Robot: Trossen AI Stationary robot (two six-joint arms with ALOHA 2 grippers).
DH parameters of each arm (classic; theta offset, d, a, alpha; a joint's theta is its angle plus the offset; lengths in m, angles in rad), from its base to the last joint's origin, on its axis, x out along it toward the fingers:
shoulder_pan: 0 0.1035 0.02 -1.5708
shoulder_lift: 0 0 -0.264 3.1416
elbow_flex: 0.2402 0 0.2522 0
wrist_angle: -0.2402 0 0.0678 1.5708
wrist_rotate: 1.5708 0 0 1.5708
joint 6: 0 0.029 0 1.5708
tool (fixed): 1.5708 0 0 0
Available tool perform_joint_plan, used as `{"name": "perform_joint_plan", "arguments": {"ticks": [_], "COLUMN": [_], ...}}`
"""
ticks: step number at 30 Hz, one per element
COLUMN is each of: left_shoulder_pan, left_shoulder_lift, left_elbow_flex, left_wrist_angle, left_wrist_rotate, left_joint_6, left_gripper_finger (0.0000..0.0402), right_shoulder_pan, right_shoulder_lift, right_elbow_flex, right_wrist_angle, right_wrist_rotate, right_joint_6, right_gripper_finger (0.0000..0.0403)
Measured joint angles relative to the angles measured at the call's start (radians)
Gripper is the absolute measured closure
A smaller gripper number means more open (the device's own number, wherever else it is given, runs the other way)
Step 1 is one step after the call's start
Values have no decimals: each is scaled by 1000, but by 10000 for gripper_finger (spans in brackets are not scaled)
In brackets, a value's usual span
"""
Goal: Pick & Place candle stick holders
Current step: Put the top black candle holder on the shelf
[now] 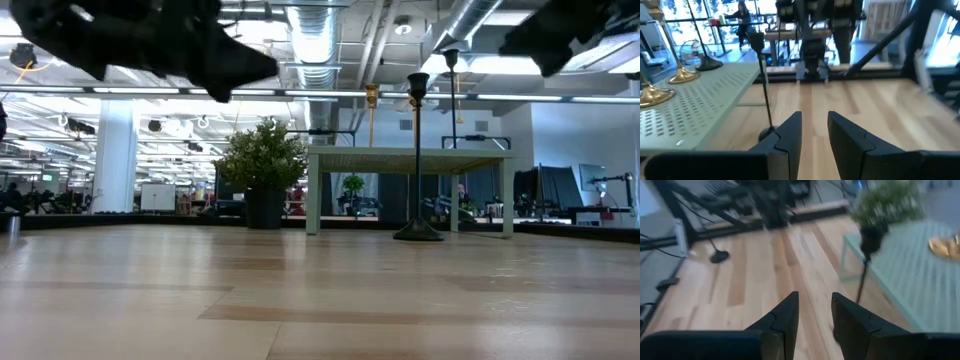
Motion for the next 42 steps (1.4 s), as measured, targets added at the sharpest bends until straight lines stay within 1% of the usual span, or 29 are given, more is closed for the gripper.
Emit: {"name": "perform_joint_plan", "arguments": {"ticks": [2, 4, 8, 10, 14, 16, 17, 20, 23, 28, 31, 34, 38, 42], "left_shoulder_pan": [0, 0, 0, 5, 9, 8, 8, 8, 8, 26, 44, 62, 81, 93], "left_shoulder_lift": [83, 165, 337, 402, 461, 461, 460, 449, 449, 481, 517, 572, 659, 729], "left_elbow_flex": [36, 97, 232, 283, 323, 323, 323, 327, 338, 361, 389, 435, 500, 567], "left_wrist_angle": [37, 52, 52, 47, 47, 47, 48, 50, 48, 50, 74, 107, 127, 141], "left_wrist_rotate": [-19, -30, -35, -72, -194, -244, -253, -255, -246, -158, -154, -154, -153, -111], "left_joint_6": [34, 67, 106, 138, 244, 260, 260, 246, 208, 131, 91, 69, 67, 61], "left_gripper_finger": [307, 307, 307, 307, 307, 307, 305, 290, 262, 210, 191, 183, 182, 187], "right_shoulder_pan": [18, 32, 51, 57, 66, 70, 70, 70, 69, 69, 69, 69, 69, 69], "right_shoulder_lift": [-11, -27, -53, -60, -59, -58, -57, -58, -58, -59, -59, -58, -59, -59], "right_elbow_flex": [0, 0, 0, 0, 0, 0, 0, 0, 0, 0, 0, 0, 0, 0], "right_wrist_angle": [32, 46, 44, 39, 6, -3, -5, -6, -7, -7, -7, -6, -4, -4], "right_wrist_rotate": [0, 2, 3, 3, 3, 3, 3, 4, 27, 48, 48, 48, 48, 48], "right_joint_6": [-49, -80, -96, -99, -103, -103, -103, -104, -106, -107, -107, -115, -130, -133], "right_gripper_finger": [296, 296, 296, 296, 296, 295, 295, 295, 295, 295, 295, 295, 295, 295]}}
